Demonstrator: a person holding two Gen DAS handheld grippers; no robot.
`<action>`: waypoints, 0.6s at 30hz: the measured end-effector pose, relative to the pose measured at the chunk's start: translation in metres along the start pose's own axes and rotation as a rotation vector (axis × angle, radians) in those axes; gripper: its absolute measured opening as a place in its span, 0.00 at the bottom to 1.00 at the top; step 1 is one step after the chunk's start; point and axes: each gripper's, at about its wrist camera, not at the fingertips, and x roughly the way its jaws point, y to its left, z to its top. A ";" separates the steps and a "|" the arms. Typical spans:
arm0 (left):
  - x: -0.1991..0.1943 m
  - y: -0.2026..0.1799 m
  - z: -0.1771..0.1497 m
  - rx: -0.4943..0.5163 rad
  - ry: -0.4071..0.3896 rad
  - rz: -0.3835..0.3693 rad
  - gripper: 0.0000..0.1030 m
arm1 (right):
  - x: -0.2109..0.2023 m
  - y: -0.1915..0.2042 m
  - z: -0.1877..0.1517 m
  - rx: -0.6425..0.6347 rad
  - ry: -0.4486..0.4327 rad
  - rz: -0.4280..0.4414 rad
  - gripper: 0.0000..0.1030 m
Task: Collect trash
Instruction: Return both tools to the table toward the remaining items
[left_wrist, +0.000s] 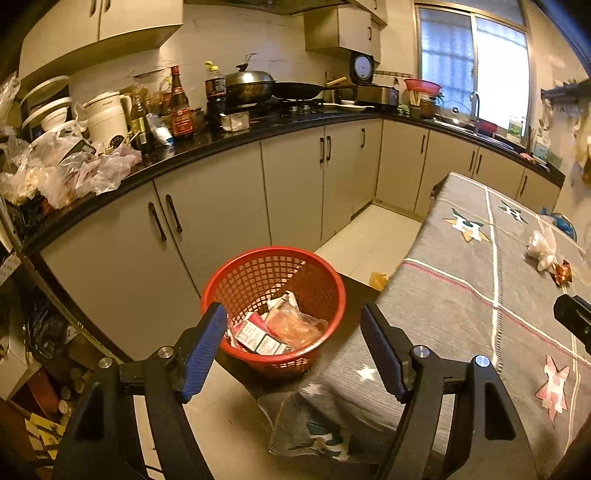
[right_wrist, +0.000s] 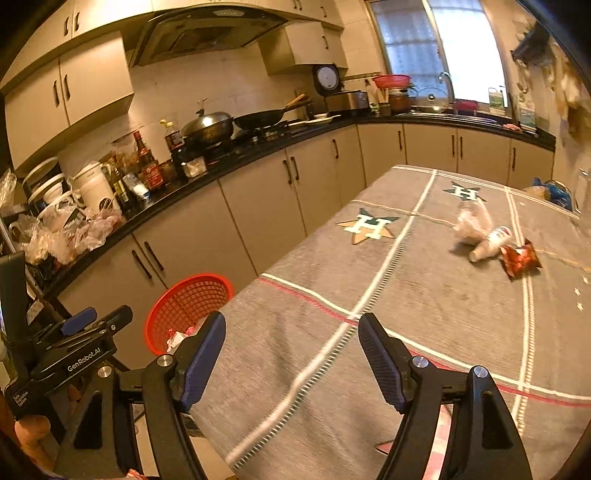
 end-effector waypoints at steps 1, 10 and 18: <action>-0.002 -0.004 0.000 0.009 -0.001 -0.002 0.71 | -0.002 -0.002 0.000 0.003 -0.003 -0.002 0.77; -0.014 -0.042 -0.003 0.091 -0.010 -0.016 0.73 | -0.031 -0.043 -0.005 0.056 -0.051 -0.038 0.78; -0.017 -0.074 -0.005 0.137 0.005 -0.062 0.74 | -0.058 -0.109 -0.010 0.153 -0.075 -0.101 0.79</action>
